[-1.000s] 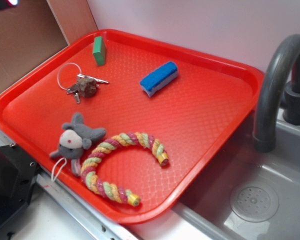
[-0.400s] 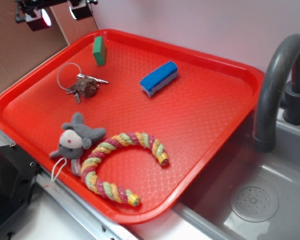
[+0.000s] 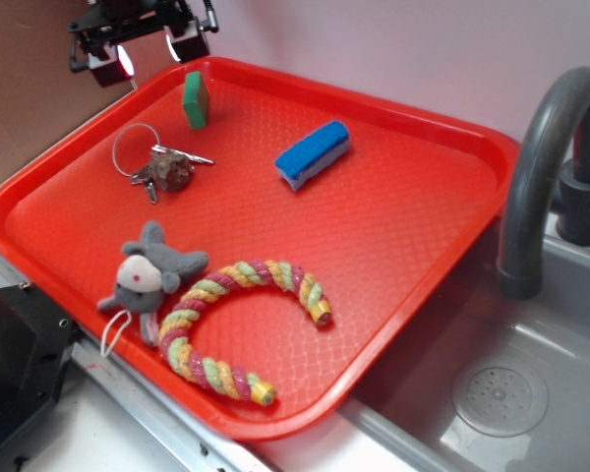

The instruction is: Grab the green block.

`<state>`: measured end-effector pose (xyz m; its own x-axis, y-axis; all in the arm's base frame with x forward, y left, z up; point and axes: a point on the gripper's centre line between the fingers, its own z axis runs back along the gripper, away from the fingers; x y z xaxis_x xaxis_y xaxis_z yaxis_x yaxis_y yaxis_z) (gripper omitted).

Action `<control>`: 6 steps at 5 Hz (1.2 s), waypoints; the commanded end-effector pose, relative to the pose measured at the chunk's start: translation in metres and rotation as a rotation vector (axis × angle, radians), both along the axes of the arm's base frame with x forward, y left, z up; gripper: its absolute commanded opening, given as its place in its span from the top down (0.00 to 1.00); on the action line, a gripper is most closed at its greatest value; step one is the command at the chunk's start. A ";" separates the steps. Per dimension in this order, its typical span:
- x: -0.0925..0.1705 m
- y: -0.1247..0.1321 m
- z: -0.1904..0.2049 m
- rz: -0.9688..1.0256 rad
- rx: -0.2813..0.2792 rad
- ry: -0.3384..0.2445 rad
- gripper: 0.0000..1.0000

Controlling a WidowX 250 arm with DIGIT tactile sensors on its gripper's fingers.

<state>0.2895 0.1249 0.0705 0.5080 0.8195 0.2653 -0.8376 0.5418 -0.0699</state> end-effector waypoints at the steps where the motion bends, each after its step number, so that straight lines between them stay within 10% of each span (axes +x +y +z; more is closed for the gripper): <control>1: 0.009 0.012 -0.019 -0.013 -0.115 -0.015 0.00; 4: 0.010 -0.001 -0.043 -0.052 -0.118 0.055 0.08; 5: 0.008 -0.002 -0.044 -0.068 -0.115 0.037 1.00; 6: 0.007 -0.002 -0.045 -0.064 -0.121 0.053 1.00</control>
<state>0.2958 0.1204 0.0153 0.5709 0.8128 0.1160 -0.8111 0.5802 -0.0740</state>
